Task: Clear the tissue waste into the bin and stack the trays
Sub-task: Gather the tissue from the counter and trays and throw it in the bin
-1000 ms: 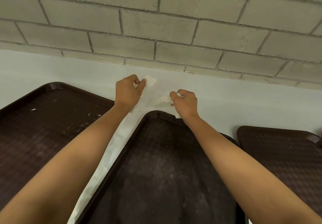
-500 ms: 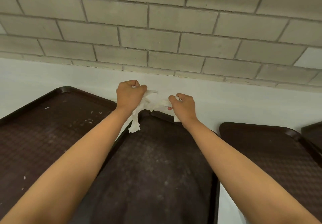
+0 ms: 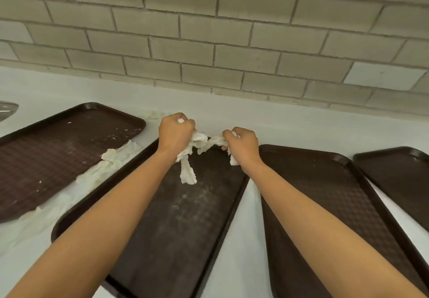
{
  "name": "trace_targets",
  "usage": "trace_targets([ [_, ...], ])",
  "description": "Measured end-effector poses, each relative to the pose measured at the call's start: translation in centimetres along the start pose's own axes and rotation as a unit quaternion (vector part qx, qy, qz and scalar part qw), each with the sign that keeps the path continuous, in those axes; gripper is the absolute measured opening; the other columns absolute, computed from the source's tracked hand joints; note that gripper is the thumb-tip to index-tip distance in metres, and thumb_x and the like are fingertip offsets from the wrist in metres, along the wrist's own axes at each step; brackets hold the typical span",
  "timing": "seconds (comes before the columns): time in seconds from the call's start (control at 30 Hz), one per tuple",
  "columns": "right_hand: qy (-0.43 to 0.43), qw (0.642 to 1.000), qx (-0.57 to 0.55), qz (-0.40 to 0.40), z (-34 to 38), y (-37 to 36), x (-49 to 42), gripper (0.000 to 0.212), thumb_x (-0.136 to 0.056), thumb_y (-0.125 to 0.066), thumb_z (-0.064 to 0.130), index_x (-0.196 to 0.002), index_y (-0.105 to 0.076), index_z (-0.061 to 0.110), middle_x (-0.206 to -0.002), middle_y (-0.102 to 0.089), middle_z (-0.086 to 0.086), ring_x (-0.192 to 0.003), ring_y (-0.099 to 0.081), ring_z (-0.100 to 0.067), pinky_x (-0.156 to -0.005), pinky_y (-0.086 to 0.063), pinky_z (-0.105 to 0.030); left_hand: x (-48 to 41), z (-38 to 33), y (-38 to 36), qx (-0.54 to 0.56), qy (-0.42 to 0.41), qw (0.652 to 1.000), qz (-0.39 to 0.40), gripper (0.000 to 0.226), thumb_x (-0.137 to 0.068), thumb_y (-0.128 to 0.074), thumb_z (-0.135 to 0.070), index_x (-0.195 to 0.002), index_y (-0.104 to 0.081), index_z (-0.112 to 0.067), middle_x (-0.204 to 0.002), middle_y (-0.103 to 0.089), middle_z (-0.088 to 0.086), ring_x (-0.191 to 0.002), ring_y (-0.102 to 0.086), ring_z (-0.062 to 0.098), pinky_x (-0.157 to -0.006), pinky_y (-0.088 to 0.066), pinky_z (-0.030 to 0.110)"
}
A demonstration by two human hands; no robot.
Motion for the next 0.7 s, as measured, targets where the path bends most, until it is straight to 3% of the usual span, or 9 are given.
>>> trace_targets([
  [0.13, 0.025, 1.0, 0.001, 0.011, 0.0, 2.2, 3.0, 0.028, -0.084, -0.057, 0.016, -0.058, -0.05, 0.007, -0.054, -0.052, -0.007, -0.041, -0.052, -0.008, -0.048, -0.043, -0.019, 4.4, -0.4, -0.8, 0.013, 0.0, 1.0, 0.007, 0.024, -0.078, -0.053, -0.008, -0.055, -0.047, -0.007, -0.053, -0.057, 0.003, -0.056, -0.047, 0.018, -0.059, -0.04, 0.029],
  [0.2, 0.039, 0.999, -0.003, 0.004, 0.0, 3.4, 4.3, 0.033, -0.084, -0.057, 0.014, -0.054, -0.044, 0.009, -0.054, -0.046, -0.009, -0.044, -0.047, -0.014, -0.044, -0.039, -0.016, 6.4, -0.7, -1.1, 0.011, -0.008, 1.0, 0.002, 0.027, -0.081, -0.055, -0.011, -0.057, -0.049, -0.001, -0.051, -0.053, 0.003, -0.055, -0.043, 0.017, -0.059, -0.039, 0.028],
  [0.27, 0.052, 0.999, 0.004, -0.009, -0.1, 4.7, 5.4, 0.035, -0.082, -0.058, 0.013, -0.051, -0.041, 0.01, -0.054, -0.043, -0.009, -0.051, -0.045, -0.018, -0.049, -0.038, -0.022, 8.3, -1.2, -1.4, 0.013, -0.017, 1.0, -0.002, 0.027, -0.082, -0.056, -0.013, -0.062, -0.054, 0.004, -0.058, -0.047, 0.013, -0.058, -0.039, 0.022, -0.06, -0.037, 0.03],
  [0.47, 0.046, 0.998, 0.03, -0.014, -0.9, 8.2, 8.9, 0.036, -0.076, -0.061, 0.007, -0.049, -0.037, 0.013, -0.05, -0.038, 0.001, -0.051, -0.037, -0.012, -0.052, -0.033, -0.024, 13.0, -1.9, -2.5, 0.063, 0.002, 0.998, 0.012, 0.035, -0.076, -0.067, -0.019, -0.057, -0.041, -0.009, -0.056, -0.037, 0.009, -0.054, -0.036, 0.019, -0.056, -0.036, 0.031],
  [0.7, 0.02, 0.998, 0.032, -0.047, -1.9, 13.0, 14.1, 0.025, -0.073, -0.061, 0.007, -0.057, -0.042, 0.01, -0.057, -0.045, -0.007, -0.057, -0.047, -0.022, -0.056, -0.04, -0.031, 19.2, -3.2, -3.5, 0.052, -0.019, 0.996, 0.069, 0.045, -0.071, -0.072, -0.001, -0.055, -0.032, -0.015, -0.055, -0.033, 0.003, -0.054, -0.039, 0.018, -0.05, -0.038, 0.026],
])
Point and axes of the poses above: each hand's wrist, its own x-axis away from the middle knuckle, its own y-axis out of the back of the hand, z = x × y, the point moved 9 cm from there along -x, towards the middle knuckle
